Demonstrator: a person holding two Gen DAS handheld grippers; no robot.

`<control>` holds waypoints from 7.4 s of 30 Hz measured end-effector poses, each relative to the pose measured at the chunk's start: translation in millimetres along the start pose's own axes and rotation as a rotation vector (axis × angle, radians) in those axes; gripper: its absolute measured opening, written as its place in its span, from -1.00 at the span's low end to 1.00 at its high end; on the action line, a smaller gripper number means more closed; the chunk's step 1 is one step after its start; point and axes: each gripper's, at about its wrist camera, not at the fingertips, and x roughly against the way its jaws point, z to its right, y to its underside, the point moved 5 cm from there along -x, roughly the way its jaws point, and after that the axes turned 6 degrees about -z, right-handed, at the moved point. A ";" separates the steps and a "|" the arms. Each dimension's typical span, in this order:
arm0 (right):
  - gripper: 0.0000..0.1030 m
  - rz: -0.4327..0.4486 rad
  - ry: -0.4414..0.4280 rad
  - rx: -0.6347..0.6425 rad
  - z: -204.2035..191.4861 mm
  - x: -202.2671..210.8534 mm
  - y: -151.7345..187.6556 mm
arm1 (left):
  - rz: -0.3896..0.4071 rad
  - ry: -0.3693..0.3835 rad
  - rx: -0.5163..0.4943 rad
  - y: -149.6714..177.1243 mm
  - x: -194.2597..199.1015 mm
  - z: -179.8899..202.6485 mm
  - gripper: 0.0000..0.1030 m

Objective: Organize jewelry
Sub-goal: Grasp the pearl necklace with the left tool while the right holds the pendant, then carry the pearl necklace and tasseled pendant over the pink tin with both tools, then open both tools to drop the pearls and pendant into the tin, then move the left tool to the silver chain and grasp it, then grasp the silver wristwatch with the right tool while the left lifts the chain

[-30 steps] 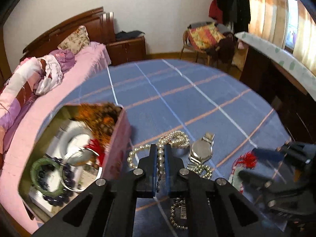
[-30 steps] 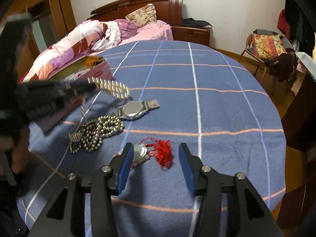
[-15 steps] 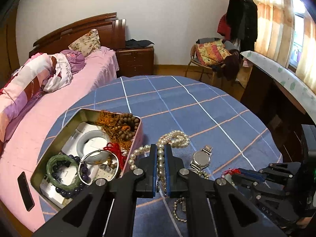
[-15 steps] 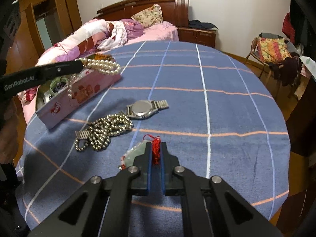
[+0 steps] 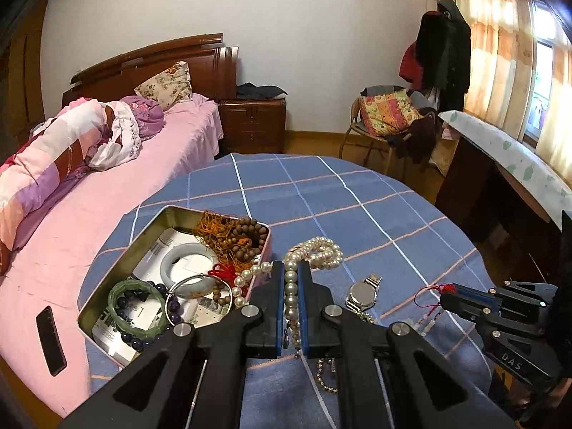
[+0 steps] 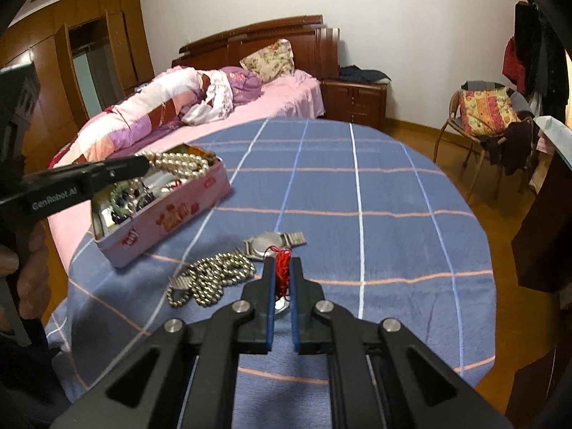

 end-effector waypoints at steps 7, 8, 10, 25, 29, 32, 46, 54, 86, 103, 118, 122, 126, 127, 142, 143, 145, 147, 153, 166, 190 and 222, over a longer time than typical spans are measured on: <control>-0.82 0.038 -0.010 0.021 -9.9 12.2 -9.3 | 0.030 -0.005 0.013 -4.1 14.8 -8.9 -0.89; -0.82 0.043 -0.010 0.024 -10.6 13.8 -10.5 | 0.035 -0.005 0.013 -5.2 17.6 -10.3 -0.89; -0.82 0.050 -0.012 0.029 -12.3 16.7 -12.4 | 0.045 -0.011 0.012 -7.6 22.8 -12.6 -0.89; -0.83 0.127 -0.048 0.110 -45.0 28.9 -51.6 | 0.092 -0.126 0.053 -18.1 54.8 -72.8 -0.89; -0.83 0.140 -0.058 0.136 -57.5 29.7 -60.2 | 0.086 -0.138 0.068 -14.7 54.5 -81.7 -0.89; -0.83 0.146 -0.061 0.150 -64.1 31.6 -63.7 | 0.081 -0.138 0.077 -10.4 53.1 -84.8 -0.89; -0.83 0.178 -0.079 0.238 -100.1 39.8 -91.0 | 0.080 -0.145 0.107 -8.8 54.9 -103.3 -0.89; -0.83 0.203 -0.122 0.286 -129.1 37.5 -104.0 | 0.087 -0.166 0.129 -10.1 57.4 -116.5 -0.89; -0.83 0.104 -0.224 0.341 -187.5 -16.1 -94.2 | 0.025 -0.180 0.180 7.9 30.8 -140.2 -0.89; -0.83 0.044 -0.220 0.313 -182.8 -39.1 -88.0 | -0.012 -0.178 0.186 16.8 17.9 -139.8 -0.89; -0.83 -0.018 -0.208 0.290 -177.4 -62.0 -80.3 | -0.045 -0.171 0.177 22.3 7.7 -136.6 -0.89; -0.83 -0.030 -0.201 0.291 -177.0 -67.7 -76.5 | -0.055 -0.171 0.178 23.6 4.6 -137.0 -0.89; -0.83 -0.047 -0.193 0.291 -175.8 -73.4 -72.1 | -0.065 -0.172 0.181 26.0 1.8 -138.0 -0.89; -0.82 -0.052 -0.190 0.292 -175.8 -75.2 -71.3 | -0.068 -0.172 0.182 26.4 1.2 -138.2 -0.89; -0.08 -0.084 -0.185 0.247 -163.0 -86.7 -67.2 | -0.091 -0.154 0.216 29.1 -4.3 -141.7 -0.70; -0.06 -0.079 -0.179 0.247 -162.3 -85.6 -67.7 | -0.090 -0.159 0.222 29.0 -3.9 -142.8 -0.41; -0.04 -0.078 -0.176 0.248 -162.4 -84.5 -68.0 | -0.074 -0.178 0.236 28.8 -0.5 -146.6 0.12; 0.16 -0.072 -0.168 0.248 -162.2 -83.4 -68.1 | -0.058 -0.182 0.238 27.9 2.9 -147.3 0.19; 0.36 -0.061 -0.150 0.241 -156.7 -80.8 -66.2 | -0.063 -0.186 0.240 27.7 2.6 -148.1 0.19; 0.53 -0.049 -0.108 0.211 -122.9 -66.2 -54.6 | -0.054 -0.204 0.225 26.4 8.2 -131.1 0.19; 0.75 -0.083 0.097 -0.112 42.6 -30.2 17.2 | -0.205 -0.011 -0.147 49.4 -55.5 53.2 0.19; 0.76 -0.271 0.129 -0.115 -4.2 -95.4 -17.2 | -0.003 -0.061 -0.015 15.8 -8.4 -8.9 -0.92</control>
